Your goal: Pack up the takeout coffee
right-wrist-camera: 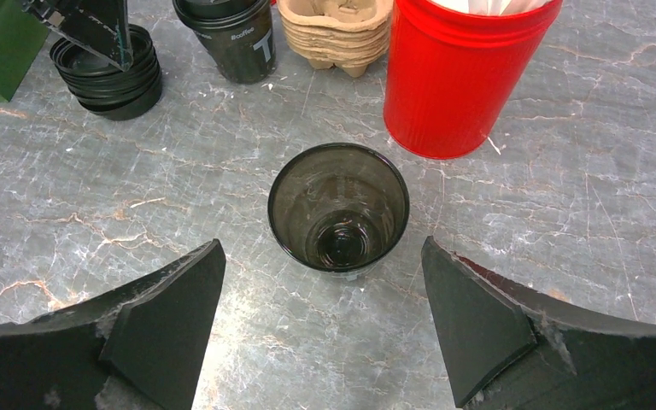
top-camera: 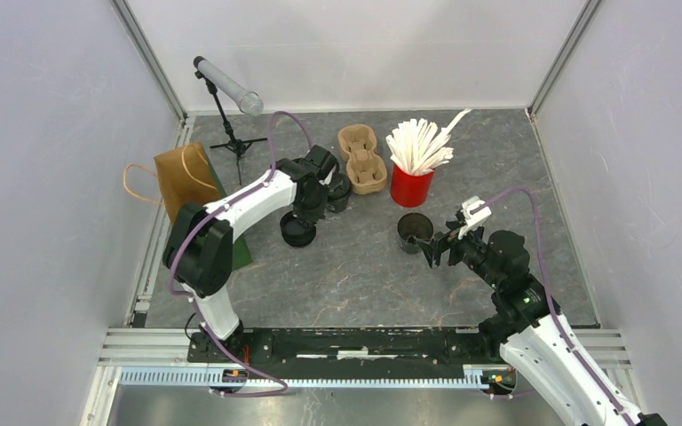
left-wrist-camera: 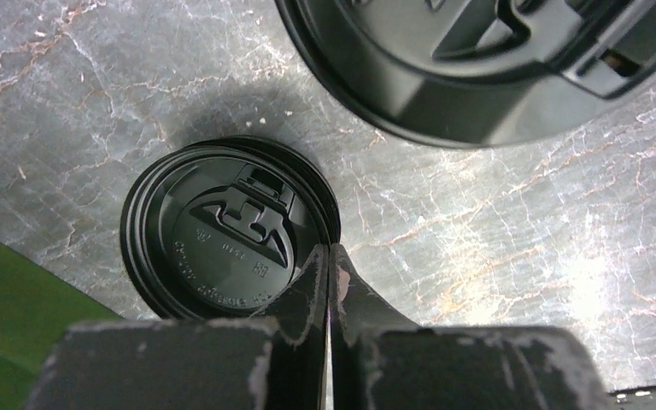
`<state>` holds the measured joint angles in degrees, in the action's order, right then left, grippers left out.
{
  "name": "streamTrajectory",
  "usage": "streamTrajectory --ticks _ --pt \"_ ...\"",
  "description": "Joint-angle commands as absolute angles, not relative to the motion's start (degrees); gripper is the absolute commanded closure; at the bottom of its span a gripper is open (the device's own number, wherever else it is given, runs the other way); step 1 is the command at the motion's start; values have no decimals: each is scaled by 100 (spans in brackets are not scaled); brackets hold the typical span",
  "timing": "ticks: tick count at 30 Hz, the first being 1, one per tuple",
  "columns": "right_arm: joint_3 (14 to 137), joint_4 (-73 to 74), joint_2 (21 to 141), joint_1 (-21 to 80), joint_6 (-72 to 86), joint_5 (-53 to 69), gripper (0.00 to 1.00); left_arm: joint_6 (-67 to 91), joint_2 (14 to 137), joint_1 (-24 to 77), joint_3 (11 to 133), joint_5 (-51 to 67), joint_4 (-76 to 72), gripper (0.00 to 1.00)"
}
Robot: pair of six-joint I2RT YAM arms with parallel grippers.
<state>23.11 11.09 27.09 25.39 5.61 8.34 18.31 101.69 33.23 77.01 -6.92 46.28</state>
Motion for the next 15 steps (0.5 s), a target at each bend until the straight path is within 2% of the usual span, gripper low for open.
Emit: streamTrajectory --ticks 1,11,15 --pt "2281 776 2734 2557 570 796 8 2146 9596 3305 7924 -590 4845 98" --pt "2256 677 2956 2554 681 679 7 2183 9370 3305 8082 -352 5027 98" --pt "2188 676 3094 2558 839 152 7 2247 9100 3309 8094 -54 5021 98"
